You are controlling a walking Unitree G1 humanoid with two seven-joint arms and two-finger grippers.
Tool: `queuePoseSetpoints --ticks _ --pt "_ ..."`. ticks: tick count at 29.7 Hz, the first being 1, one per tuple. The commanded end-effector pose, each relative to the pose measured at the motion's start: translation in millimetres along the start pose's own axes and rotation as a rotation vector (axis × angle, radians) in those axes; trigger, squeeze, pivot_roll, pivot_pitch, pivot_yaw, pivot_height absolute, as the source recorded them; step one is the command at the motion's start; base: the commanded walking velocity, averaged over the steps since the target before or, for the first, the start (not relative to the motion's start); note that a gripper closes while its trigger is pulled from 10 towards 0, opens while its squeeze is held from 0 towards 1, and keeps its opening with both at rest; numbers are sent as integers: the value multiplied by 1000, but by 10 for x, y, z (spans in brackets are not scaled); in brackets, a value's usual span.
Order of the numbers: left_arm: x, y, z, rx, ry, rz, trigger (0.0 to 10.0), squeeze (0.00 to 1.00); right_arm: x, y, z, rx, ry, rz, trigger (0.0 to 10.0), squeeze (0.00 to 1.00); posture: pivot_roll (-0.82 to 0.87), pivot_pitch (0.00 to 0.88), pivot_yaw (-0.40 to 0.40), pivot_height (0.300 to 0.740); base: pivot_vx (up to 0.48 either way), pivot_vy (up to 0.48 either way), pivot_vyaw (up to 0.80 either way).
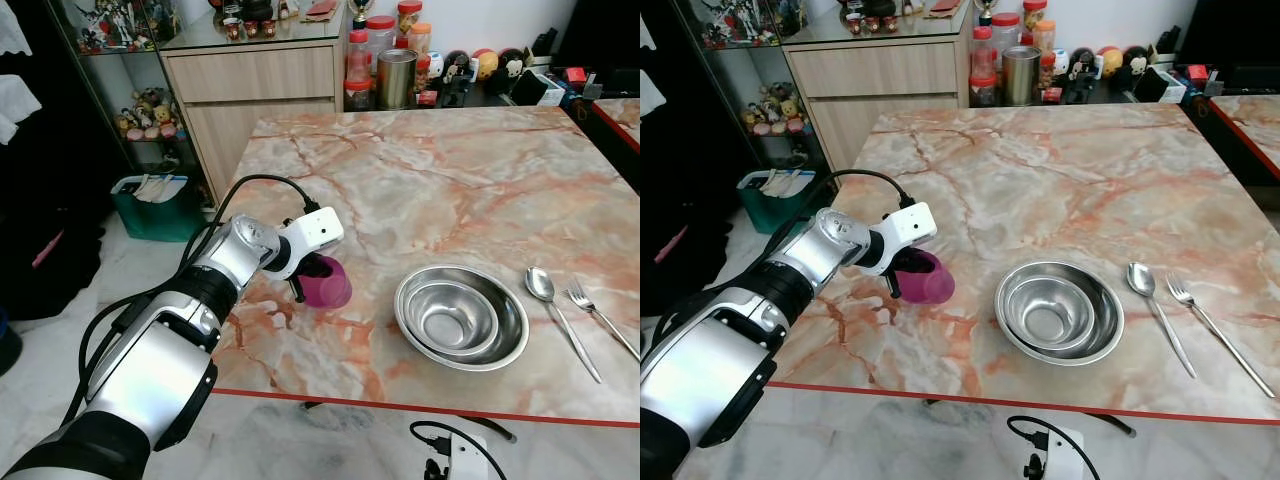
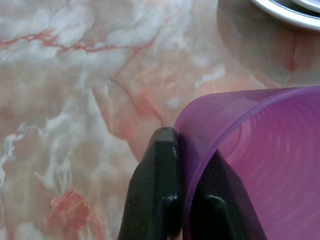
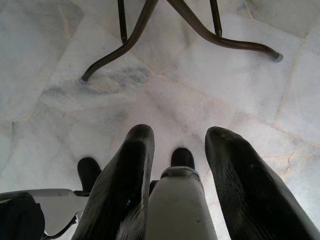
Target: Setting the table
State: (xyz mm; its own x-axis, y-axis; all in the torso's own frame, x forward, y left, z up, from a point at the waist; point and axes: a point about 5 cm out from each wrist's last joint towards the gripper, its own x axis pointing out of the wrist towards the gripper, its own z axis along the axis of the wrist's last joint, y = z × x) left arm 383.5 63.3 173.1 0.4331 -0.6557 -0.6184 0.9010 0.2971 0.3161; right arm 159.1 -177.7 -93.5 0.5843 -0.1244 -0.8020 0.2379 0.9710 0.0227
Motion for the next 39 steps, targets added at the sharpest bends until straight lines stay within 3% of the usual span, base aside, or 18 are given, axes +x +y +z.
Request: queuePoseSetpoints --ticks 1,14,15,16,17,19,20,28,29,37,38,39 --pt "-27 30 44 49 19 -7 10000 0 -10 6 -48 15 17 -7 10000 0 -33 0 104 740 0 0 0" --pt "-1 -35 23 91 18 -90 10000 0 -14 -6 -69 20 26 -8 10000 0 -32 5 108 740 0 0 0" --pt "7 -48 22 91 16 -100 10000 122 -15 -6 -70 21 26 -9 10000 0 -32 6 108 740 0 0 0" --pt "11 -55 21 91 15 -103 10000 431 -15 -6 -71 22 26 -9 10000 0 -32 6 108 740 0 0 0" --pt "16 -60 19 92 15 -104 10000 514 -16 -7 -73 22 27 -9 10000 0 -32 7 108 740 0 0 0" --pt "21 -63 18 90 13 -103 10000 478 -17 -11 -80 23 29 -10 10000 0 -32 7 108 740 0 0 0" --pt "21 -62 15 88 13 -99 10000 0 -18 -14 -85 23 31 -10 10000 0 -32 8 107 740 0 0 0" --pt "11 -61 6 91 6 -107 10000 0 -22 -29 -97 22 35 -13 10000 0 -29 8 106 740 0 0 0" --pt "8 -63 7 98 4 -114 10000 1000 -21 -29 -96 23 35 -13 10000 0 -29 9 106 740 0 0 0" --pt "4 -63 18 104 -2 -118 10000 1000 -20 -26 -93 23 35 -11 10000 0 -29 8 107 740 0 0 0" --pt "1 -62 24 106 -4 -122 10000 0 -20 -25 -92 24 35 -11 10000 0 -28 8 109 740 0 0 0" --pt "-5 -64 32 112 -7 -133 10000 0 -19 -23 -91 25 36 -11 10000 0 -28 6 110 740 0 0 0"
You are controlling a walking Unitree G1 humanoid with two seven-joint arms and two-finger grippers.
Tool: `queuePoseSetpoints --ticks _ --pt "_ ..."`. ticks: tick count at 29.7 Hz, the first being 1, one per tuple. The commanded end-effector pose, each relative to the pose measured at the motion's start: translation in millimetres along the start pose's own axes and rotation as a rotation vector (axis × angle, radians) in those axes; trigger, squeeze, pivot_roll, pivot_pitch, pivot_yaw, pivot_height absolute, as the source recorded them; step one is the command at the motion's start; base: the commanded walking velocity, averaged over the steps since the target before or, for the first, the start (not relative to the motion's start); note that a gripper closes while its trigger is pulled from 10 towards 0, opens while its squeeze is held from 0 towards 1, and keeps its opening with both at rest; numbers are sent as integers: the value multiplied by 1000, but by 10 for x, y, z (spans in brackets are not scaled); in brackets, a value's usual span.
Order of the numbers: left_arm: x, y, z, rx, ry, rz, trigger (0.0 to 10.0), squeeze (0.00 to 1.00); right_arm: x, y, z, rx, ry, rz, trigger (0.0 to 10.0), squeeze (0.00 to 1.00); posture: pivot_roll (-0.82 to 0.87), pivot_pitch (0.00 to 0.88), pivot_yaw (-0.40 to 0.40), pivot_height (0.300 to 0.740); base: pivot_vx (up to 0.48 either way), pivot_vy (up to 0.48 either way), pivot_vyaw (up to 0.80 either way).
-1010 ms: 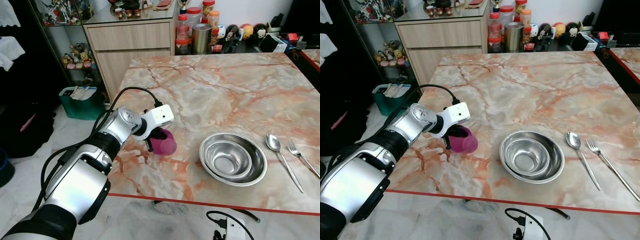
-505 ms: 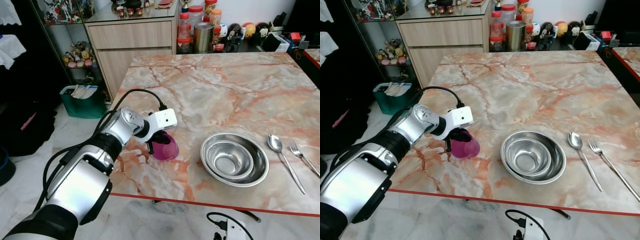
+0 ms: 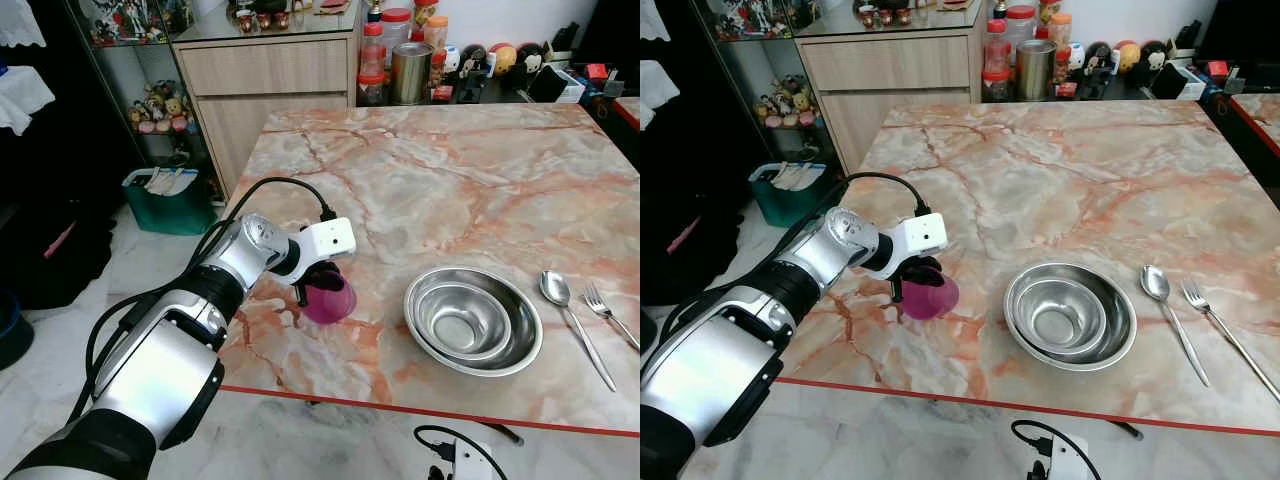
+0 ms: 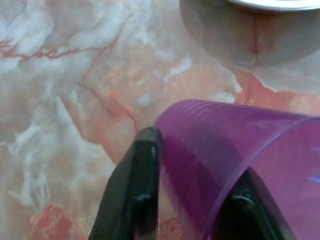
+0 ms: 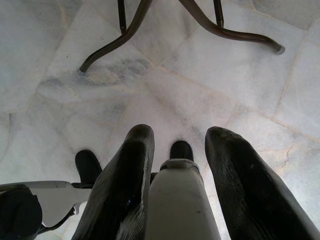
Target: Setting the table
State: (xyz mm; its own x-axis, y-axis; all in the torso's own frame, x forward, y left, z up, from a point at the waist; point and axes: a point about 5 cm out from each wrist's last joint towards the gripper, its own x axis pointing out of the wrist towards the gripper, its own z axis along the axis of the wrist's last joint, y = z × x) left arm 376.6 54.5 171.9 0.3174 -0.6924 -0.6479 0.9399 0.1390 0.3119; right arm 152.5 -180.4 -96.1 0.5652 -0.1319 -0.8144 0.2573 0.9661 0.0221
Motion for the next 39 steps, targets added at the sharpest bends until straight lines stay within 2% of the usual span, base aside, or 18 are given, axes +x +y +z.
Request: queuePoseSetpoints --ticks 1,7,8,9,10,13,28,34,35,39 --pt "-43 21 -24 6 6 -9 10000 0 -4 19 -31 9 16 1 10000 0 -28 6 110 740 0 0 0" --pt "-48 10 -16 11 -2 -33 10000 0 -6 21 -39 10 19 1 10000 0 -27 7 110 740 0 0 0" --pt "-51 9 -12 13 -5 -40 10000 494 -7 21 -41 10 20 2 10000 0 -27 7 110 740 0 0 0" --pt "-51 9 -12 13 -5 -40 10000 494 -7 21 -41 10 20 2 10000 0 -27 7 110 740 0 0 0" --pt "-53 7 -10 15 -6 -45 10000 0 -7 22 -42 10 20 1 10000 0 -27 7 111 740 0 0 0" --pt "-59 -11 0 26 -15 -78 10000 0 -7 23 -42 11 20 1 10000 0 -27 7 111 740 0 0 0" --pt "-151 102 151 45 -72 -22 10000 0 -6 26 -42 10 22 6 10000 0 -20 7 109 740 0 0 0" --pt "-164 81 152 58 -75 -67 10000 0 -6 33 -46 10 25 9 10000 0 -19 9 108 740 0 0 0" --pt "-166 68 146 60 -77 -83 10000 1000 -7 32 -48 11 25 9 10000 0 -20 9 110 740 0 0 0" --pt "-150 55 132 63 -71 -83 10000 1000 -7 32 -50 12 26 8 10000 0 -19 8 111 740 0 0 0"
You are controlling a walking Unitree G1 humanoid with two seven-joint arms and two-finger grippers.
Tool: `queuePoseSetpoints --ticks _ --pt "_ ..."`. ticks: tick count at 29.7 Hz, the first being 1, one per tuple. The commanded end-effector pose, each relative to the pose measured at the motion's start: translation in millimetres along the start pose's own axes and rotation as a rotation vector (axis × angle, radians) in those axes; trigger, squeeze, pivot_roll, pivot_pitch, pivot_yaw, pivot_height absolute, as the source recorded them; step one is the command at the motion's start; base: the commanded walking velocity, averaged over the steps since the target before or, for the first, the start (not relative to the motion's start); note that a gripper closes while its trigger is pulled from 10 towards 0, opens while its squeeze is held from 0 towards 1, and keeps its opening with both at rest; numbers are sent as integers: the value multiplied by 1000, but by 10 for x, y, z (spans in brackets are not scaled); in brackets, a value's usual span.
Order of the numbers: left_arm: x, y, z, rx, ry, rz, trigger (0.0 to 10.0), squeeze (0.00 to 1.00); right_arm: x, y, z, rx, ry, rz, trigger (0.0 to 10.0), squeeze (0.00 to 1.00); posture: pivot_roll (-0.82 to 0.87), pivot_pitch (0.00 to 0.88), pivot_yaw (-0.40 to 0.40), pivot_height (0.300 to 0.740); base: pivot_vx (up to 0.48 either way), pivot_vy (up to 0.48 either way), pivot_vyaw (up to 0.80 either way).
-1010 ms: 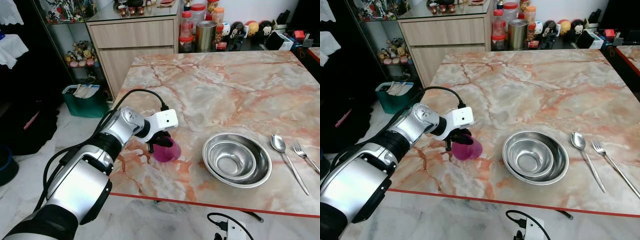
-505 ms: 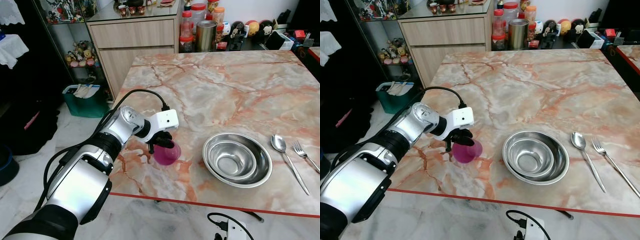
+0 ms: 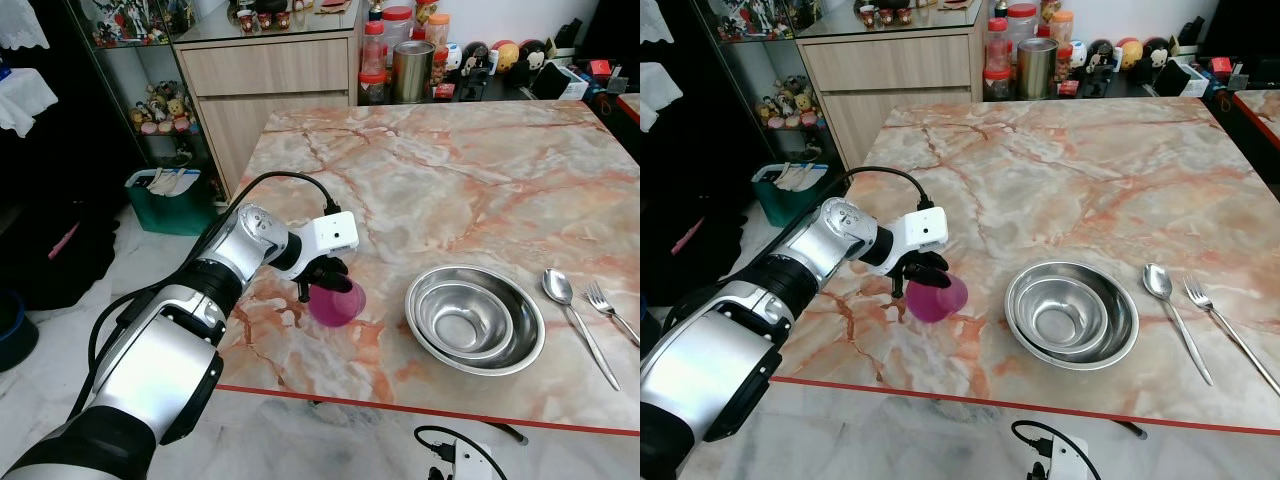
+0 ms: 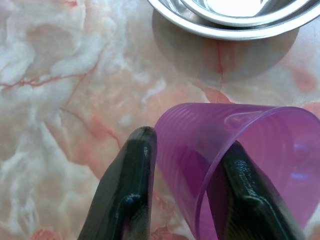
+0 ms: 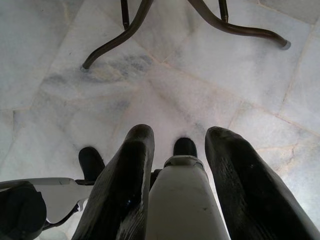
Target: Setting the table
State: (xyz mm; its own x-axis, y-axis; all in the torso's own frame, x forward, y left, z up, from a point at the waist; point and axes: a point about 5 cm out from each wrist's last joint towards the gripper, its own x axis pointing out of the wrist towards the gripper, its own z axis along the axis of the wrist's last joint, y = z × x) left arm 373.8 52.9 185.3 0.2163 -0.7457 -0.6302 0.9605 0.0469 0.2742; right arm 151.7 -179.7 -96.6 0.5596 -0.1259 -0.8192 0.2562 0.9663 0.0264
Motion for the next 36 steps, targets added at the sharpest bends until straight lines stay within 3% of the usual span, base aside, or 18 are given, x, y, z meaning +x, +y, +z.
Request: queuePoseSetpoints --ticks 1,12,24,36 --pt "-64 34 25 31 -4 11 10000 0 -6 27 -39 11 17 3 10000 0 -19 8 111 740 0 0 0" --pt "-89 -39 9 58 -5 -109 10000 0 -6 36 -43 14 20 9 10000 0 -17 12 112 740 0 0 0" --pt "-76 25 37 50 -35 11 10000 0 -10 41 -56 11 24 10 10000 0 -20 10 113 740 0 0 0" --pt "-49 22 54 33 -59 32 10000 0 -8 43 -49 10 22 11 10000 0 -18 13 108 740 0 0 0"
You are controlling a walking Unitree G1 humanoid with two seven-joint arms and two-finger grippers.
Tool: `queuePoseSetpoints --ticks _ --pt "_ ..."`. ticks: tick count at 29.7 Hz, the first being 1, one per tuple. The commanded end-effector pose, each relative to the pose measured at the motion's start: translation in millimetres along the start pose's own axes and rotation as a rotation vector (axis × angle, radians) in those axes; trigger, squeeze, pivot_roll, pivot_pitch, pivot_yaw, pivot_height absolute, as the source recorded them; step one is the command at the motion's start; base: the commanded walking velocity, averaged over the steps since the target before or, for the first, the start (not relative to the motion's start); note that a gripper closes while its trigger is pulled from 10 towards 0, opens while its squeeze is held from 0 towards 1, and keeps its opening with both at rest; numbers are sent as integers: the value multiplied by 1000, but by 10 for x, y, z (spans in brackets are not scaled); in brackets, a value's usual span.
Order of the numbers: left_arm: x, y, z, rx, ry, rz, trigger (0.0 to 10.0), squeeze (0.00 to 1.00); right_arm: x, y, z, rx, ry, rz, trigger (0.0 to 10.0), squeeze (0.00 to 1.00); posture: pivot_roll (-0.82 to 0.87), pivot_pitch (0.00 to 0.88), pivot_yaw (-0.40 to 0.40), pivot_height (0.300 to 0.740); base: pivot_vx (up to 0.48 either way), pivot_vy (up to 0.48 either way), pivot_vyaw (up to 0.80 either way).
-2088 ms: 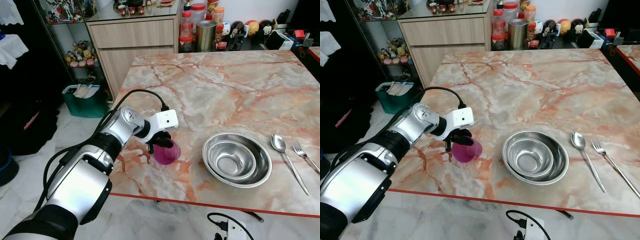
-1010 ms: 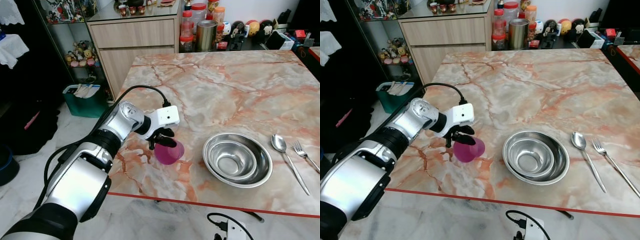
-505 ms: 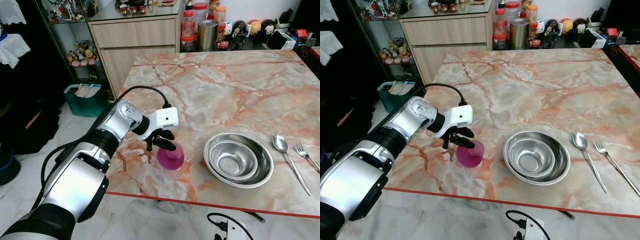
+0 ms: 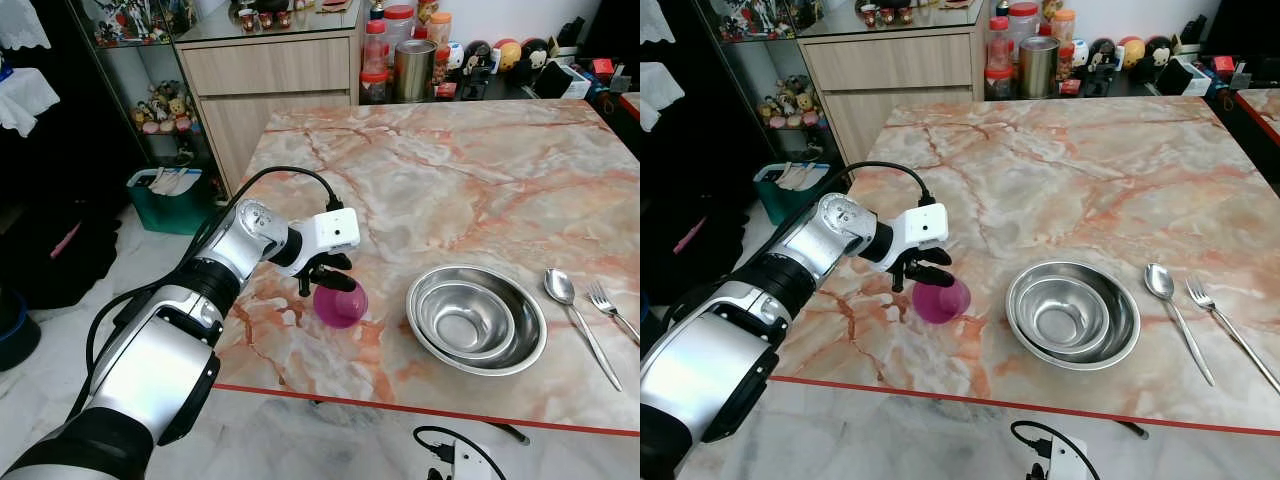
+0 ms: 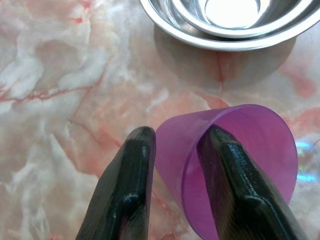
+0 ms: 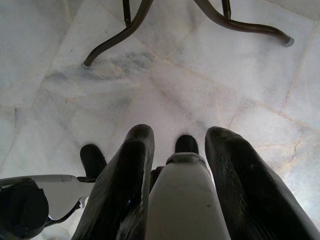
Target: Setting the table
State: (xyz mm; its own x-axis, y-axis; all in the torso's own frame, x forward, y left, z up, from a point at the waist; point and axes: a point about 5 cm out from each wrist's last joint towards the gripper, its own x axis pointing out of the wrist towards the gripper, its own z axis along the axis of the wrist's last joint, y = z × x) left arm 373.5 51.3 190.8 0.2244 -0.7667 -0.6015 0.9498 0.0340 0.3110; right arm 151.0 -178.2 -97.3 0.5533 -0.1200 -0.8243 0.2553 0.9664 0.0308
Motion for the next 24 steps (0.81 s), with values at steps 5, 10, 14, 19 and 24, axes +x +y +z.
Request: queuePoseSetpoints --ticks 5,10,14,19,24 --pt "-24 38 25 -12 -36 52 10000 0 -8 24 -42 10 14 4 10000 0 -14 13 109 740 0 0 0" --pt "-30 67 67 -15 -48 72 10000 0 -8 24 -40 12 13 4 10000 0 -14 13 109 740 0 0 0" --pt "-34 70 85 -13 -58 71 10000 0 -8 31 -41 14 13 6 10000 0 -16 15 111 740 0 0 0" --pt "-49 79 70 -25 -64 84 10000 0 -7 25 -40 12 13 5 10000 0 -14 14 106 740 0 0 0" --pt "-89 117 43 -54 -79 136 10000 0 -3 3 -22 9 10 1 10000 0 -10 13 99 740 0 0 0"
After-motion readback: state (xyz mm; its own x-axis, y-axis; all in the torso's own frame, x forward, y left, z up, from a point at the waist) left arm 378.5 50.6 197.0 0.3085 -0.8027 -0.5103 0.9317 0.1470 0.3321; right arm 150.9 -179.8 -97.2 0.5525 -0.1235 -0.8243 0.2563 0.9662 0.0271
